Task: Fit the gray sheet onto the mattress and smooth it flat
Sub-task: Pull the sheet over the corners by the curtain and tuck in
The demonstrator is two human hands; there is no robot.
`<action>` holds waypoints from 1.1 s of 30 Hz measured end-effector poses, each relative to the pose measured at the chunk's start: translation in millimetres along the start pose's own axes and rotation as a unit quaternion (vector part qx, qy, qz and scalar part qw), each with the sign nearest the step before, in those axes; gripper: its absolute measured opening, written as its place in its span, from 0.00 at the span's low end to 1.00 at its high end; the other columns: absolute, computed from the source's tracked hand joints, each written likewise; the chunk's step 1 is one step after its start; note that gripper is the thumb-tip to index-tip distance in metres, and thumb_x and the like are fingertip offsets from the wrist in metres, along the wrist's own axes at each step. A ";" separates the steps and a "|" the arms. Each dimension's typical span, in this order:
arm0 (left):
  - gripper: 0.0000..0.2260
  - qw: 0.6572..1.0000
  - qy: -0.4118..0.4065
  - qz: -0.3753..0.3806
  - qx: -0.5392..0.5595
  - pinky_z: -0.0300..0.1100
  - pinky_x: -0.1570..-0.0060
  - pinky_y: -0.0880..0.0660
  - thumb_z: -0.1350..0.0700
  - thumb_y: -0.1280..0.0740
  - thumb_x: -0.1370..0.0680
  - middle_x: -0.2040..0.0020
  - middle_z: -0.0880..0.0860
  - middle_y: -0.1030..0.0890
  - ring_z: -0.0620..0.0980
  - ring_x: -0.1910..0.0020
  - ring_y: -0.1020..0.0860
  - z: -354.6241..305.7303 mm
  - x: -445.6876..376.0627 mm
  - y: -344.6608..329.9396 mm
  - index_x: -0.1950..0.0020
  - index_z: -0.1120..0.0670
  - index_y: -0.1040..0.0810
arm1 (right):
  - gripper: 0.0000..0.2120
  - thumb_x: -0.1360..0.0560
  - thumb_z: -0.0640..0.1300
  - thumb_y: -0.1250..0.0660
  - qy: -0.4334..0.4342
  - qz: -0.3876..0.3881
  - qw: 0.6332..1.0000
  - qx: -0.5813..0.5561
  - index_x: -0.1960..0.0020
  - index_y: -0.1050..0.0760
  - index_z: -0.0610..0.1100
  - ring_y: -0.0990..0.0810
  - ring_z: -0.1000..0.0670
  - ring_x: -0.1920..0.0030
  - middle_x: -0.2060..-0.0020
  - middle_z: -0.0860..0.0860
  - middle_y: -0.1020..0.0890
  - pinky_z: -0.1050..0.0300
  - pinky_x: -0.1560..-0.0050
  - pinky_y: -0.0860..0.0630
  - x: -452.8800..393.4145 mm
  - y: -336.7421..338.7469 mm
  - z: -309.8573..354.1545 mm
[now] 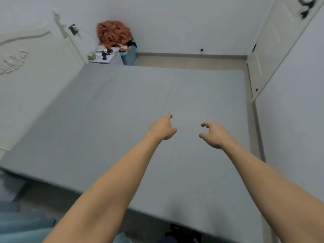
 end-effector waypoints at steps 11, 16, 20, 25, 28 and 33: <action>0.31 0.998 0.011 0.056 0.034 0.46 0.51 0.28 0.52 0.34 0.25 0.36 0.54 0.25 0.55 0.42 0.25 -49.6 -3.0 -56.2 0.23 0.51 0.41 | 0.26 0.26 0.49 0.33 -0.039 -0.017 0.999 -0.024 0.29 0.29 0.50 0.26 0.46 0.33 0.31 0.48 0.27 0.47 0.35 0.27 -4.6 25.1 -70.3; 0.30 0.997 0.029 0.035 0.060 0.49 0.45 0.26 0.52 0.34 0.25 0.30 0.54 0.29 0.54 0.36 0.26 -94.7 -4.6 -71.5 0.24 0.50 0.40 | 0.27 0.26 0.48 0.35 -0.024 0.004 1.000 0.001 0.27 0.32 0.49 0.25 0.46 0.35 0.33 0.49 0.25 0.49 0.39 0.25 -20.4 51.9 -119.6; 0.28 0.993 0.079 -0.040 0.073 0.50 0.43 0.27 0.52 0.34 0.24 0.28 0.53 0.31 0.54 0.32 0.30 -126.2 8.3 -70.5 0.25 0.50 0.39 | 0.28 0.25 0.47 0.36 0.022 0.011 0.999 0.021 0.26 0.34 0.48 0.24 0.46 0.37 0.32 0.50 0.25 0.50 0.42 0.25 -32.1 76.6 -147.6; 0.30 0.983 0.136 -0.083 0.091 0.50 0.41 0.29 0.52 0.35 0.24 0.27 0.52 0.31 0.53 0.30 0.32 -159.1 37.5 -67.8 0.24 0.49 0.40 | 0.28 0.25 0.48 0.36 0.066 0.039 0.996 0.043 0.25 0.35 0.48 0.26 0.46 0.34 0.31 0.50 0.26 0.50 0.40 0.25 -38.7 112.2 -163.6; 0.30 0.982 0.138 -0.094 0.088 0.51 0.39 0.29 0.51 0.35 0.24 0.27 0.52 0.32 0.53 0.30 0.32 -173.3 44.2 -51.6 0.23 0.49 0.41 | 0.28 0.25 0.48 0.36 0.092 0.026 0.995 0.035 0.25 0.34 0.48 0.26 0.46 0.33 0.30 0.50 0.27 0.50 0.39 0.26 -42.3 140.4 -154.1; 0.29 0.981 0.120 -0.128 0.079 0.51 0.39 0.30 0.50 0.35 0.24 0.27 0.53 0.32 0.54 0.30 0.32 -190.0 47.3 -15.3 0.24 0.48 0.40 | 0.28 0.25 0.48 0.36 0.129 -0.009 0.991 0.026 0.26 0.33 0.48 0.26 0.46 0.34 0.31 0.50 0.26 0.48 0.38 0.25 -37.3 165.9 -127.5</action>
Point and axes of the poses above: each hand's wrist, its own x-axis away from the middle knuckle, its own y-axis out of the back of the hand, z = x × y, the point moved 9 cm from there along -x, towards the middle knuckle
